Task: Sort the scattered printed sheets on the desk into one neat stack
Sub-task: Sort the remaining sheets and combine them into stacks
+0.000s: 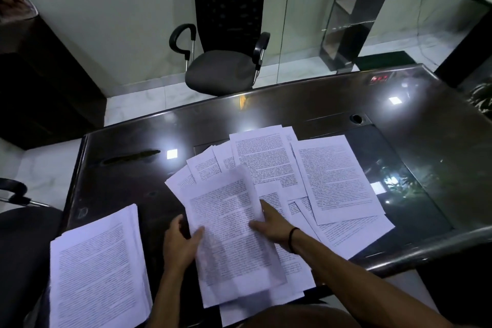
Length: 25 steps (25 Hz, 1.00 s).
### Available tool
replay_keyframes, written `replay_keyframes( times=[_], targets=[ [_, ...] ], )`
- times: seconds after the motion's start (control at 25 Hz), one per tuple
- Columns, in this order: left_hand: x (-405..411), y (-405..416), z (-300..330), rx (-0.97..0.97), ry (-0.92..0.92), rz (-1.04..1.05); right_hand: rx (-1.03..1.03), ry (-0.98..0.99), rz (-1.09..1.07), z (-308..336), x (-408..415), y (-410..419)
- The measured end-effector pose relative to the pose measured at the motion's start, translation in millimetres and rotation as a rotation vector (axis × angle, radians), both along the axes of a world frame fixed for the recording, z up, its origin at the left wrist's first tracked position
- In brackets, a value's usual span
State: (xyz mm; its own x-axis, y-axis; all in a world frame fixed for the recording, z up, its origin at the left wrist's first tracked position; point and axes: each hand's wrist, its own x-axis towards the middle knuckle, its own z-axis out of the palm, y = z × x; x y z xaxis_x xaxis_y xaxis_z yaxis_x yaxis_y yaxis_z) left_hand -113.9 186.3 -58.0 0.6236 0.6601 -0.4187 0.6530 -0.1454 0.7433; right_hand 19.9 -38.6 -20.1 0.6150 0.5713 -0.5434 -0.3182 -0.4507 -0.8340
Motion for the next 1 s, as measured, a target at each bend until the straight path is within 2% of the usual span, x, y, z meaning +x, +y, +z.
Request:
replay_keyframes(
  times=[0.08,0.12,0.16,0.24,0.36,0.4,0.48,0.72,0.92,1.0],
  targets=[
    [-0.6,-5.1,13.5,-0.484,-0.11,0.132,0.099,0.053,0.001,4.0,6.8,-2.7],
    [-2.5,-7.1,16.9,-0.614,-0.144,0.146,0.108,0.07,0.016,4.3,7.3,-2.0],
    [-4.6,-6.7,16.5,-0.617,-0.153,0.151,0.089,0.067,0.039,3.6,7.1,-1.2],
    [-12.9,2.3,17.7,-0.503,-0.151,0.201,-0.008,-0.015,0.049,2.4,6.9,-2.4],
    [-37.3,33.5,22.5,-0.388,-0.166,0.353,-0.418,-0.419,0.046,-14.2,15.4,-25.5],
    [-46.5,47.2,23.1,-0.372,-0.172,0.403,-0.555,-0.496,0.095,-20.5,16.8,-34.7],
    [-59.3,64.0,25.1,-0.36,-0.177,0.456,-0.72,-0.532,0.169,-32.7,15.1,-49.2],
    [-70.4,53.7,30.5,-0.422,-0.197,0.507,-0.628,-0.365,-0.049,-41.7,9.2,-46.5],
    [-69.3,51.3,33.1,-0.415,-0.197,0.496,-0.775,-0.408,-0.025,-35.8,8.2,-42.3],
    [-67.3,52.7,35.2,-0.405,-0.2,0.488,-0.721,-0.362,-0.077,-33.7,8.4,-41.4]
  ],
)
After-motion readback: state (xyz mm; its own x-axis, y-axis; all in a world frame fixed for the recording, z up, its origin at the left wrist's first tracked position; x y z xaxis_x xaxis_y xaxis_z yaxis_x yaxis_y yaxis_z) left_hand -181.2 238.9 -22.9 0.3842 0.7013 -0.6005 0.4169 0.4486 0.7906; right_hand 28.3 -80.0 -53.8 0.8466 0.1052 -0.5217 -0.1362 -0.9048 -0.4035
